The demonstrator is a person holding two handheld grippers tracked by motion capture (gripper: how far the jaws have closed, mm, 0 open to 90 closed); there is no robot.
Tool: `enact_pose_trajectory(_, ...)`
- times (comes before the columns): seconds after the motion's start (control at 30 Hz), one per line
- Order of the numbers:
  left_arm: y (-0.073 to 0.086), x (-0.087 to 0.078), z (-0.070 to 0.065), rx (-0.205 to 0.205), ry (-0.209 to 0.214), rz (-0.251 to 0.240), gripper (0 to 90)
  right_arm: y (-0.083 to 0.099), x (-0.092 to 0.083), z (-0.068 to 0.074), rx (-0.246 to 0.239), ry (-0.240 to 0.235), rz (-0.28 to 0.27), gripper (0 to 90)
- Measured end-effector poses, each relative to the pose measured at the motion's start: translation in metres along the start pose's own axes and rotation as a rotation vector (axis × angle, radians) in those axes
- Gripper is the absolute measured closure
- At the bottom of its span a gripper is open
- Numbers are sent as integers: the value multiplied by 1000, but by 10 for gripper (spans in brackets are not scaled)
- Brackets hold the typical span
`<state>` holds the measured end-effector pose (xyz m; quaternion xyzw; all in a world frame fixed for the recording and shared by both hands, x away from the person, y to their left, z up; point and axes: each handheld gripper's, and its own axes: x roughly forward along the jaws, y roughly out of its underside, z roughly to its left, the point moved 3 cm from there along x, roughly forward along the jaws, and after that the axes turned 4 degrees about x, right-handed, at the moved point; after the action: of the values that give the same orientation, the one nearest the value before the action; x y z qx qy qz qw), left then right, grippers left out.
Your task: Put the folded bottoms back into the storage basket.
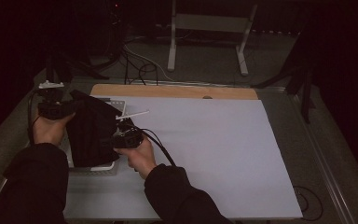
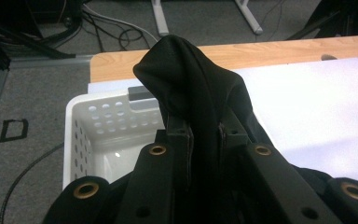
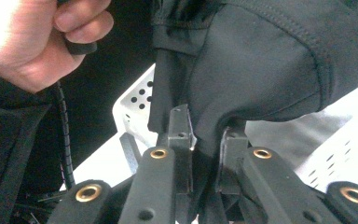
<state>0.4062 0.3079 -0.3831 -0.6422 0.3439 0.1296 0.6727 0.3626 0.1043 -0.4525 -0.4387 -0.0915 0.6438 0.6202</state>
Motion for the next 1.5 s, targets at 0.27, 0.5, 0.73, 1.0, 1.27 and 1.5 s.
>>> enact_pose_trajectory(0.27,1,1,5,-9,-20,11,798,-1,3,-4,17,14,-5,798)
enact_pose_trajectory(0.5,-1,10,-1,1,-25,23,797,0,14,-3,33,22,0,798)
enact_pose_trajectory(0.73,0,11,0,-2,-27,25,797,1,20,0,33,23,5,798)
enact_pose_trajectory(1.0,4,14,2,-15,-32,30,796,4,26,-1,37,37,12,796)
enact_pose_trajectory(1.27,10,20,2,-20,-34,44,795,5,28,-5,36,45,18,795)
enact_pose_trajectory(1.5,11,20,3,-30,-30,41,794,7,33,-5,40,47,27,794)
